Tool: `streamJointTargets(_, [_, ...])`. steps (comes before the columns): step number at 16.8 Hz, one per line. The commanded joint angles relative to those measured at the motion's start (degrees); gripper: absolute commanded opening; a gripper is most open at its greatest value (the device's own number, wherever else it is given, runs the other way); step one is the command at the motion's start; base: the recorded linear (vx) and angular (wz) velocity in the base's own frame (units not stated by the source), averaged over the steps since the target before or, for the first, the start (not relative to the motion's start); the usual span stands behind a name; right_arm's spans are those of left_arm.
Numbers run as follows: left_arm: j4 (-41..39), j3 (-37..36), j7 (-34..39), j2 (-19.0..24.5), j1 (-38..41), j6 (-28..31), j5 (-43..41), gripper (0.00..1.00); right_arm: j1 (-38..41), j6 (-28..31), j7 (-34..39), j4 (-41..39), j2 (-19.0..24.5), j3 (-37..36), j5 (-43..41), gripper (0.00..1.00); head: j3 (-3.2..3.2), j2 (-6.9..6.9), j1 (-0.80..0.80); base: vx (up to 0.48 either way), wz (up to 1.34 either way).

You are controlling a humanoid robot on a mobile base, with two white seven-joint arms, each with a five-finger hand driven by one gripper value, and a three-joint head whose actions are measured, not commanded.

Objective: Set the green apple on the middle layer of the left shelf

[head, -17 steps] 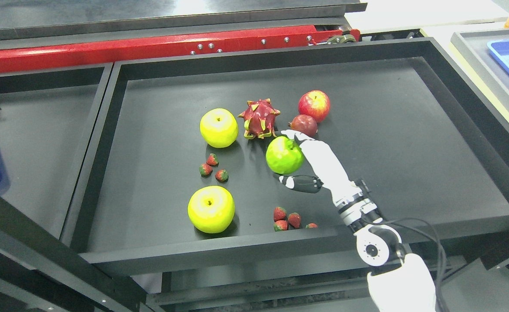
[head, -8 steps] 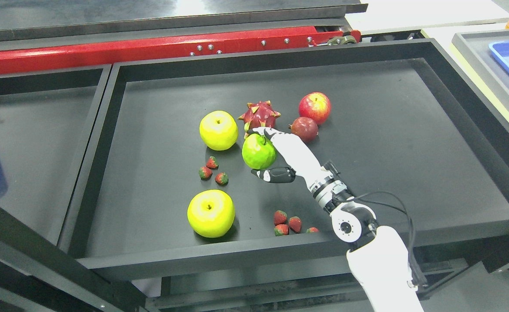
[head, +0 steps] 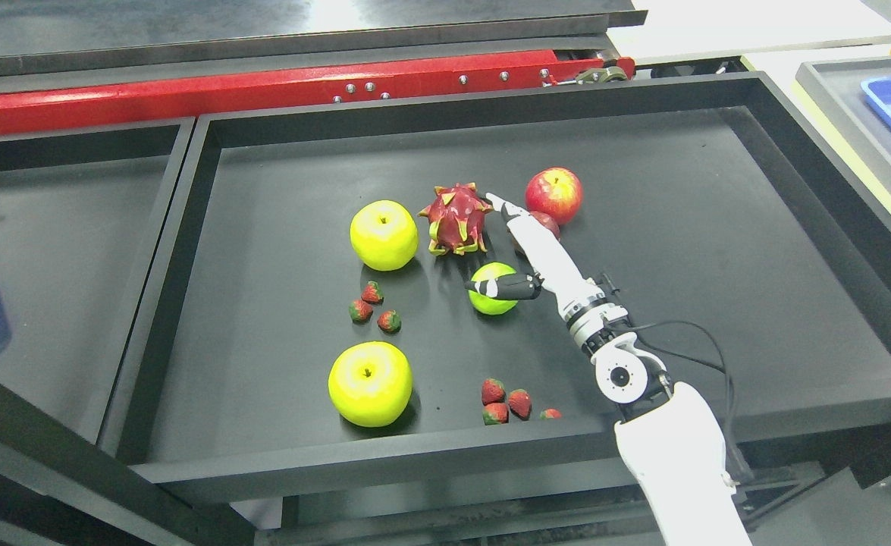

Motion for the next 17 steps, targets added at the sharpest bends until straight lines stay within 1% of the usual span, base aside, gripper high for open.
streamJointTargets(1, [0.0,0.0,0.0,1.0,0.0,0.0,0.0,1.00,5.9,0.0,0.0,-1.7,-1.0,-5.6,-24.9,1.00,0.00,0.00,0.00,0.019,0.00])
streamJointTargets(4, [0.0,0.0,0.0,1.0,0.0,0.0,0.0,1.00,12.8,0.0,0.1,-7.3,-1.0,-5.8,-34.4,1.00,0.00,0.00,0.00,0.014,0.00])
streamJointTargets(7, [0.0,0.0,0.0,1.0,0.0,0.0,0.0,1.00,18.3,0.0,0.1,-11.6,-1.0,-5.3,-37.0,1.00,0.00,0.00,0.00,0.000,0.00])
streamJointTargets(9, [0.1,0.0,0.0,1.0,0.0,0.0,0.0,1.00,20.9,-0.1,0.2,-12.9,-1.0,-5.1,-37.9,1.00,0.00,0.00,0.00,0.006,0.00])
streamJointTargets(17, [0.1,0.0,0.0,1.0,0.0,0.0,0.0,1.00,21.0,-0.1,0.1,-13.4,-1.0,-4.7,-38.2,1.00,0.00,0.00,0.00,0.005,-0.01])
